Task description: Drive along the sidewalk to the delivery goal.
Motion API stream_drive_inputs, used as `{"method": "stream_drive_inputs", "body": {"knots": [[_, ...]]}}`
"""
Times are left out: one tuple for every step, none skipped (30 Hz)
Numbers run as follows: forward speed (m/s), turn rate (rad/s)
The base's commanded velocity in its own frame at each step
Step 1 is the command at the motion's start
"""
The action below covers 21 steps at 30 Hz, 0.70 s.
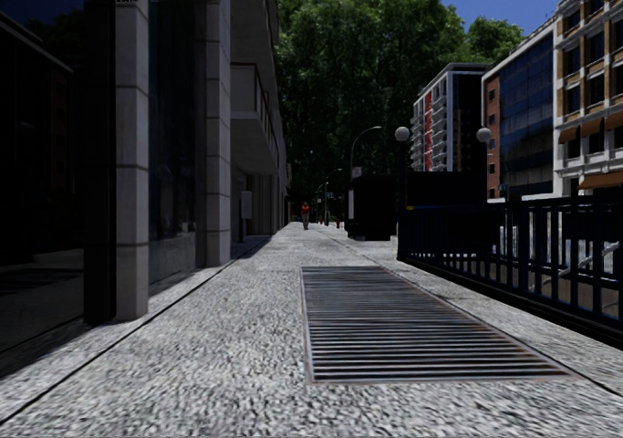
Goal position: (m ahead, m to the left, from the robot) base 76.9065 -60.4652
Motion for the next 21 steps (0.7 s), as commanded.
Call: {"method": "stream_drive_inputs", "body": {"knots": [[2.00,0.00],[2.00,0.00],[2.00,0.00],[2.00,0.00],[2.00,0.00],[2.00,0.00],[2.00,0.00],[2.00,0.00],[2.00,0.00],[2.00,0.00],[2.00,0.00],[2.00,0.00],[2.00,0.00],[2.00,0.00],[2.00,0.00],[2.00,0.00],[2.00,0.00],[2.00,0.00],[2.00,0.00],[2.00,0.00],[2.00,0.00]]}}
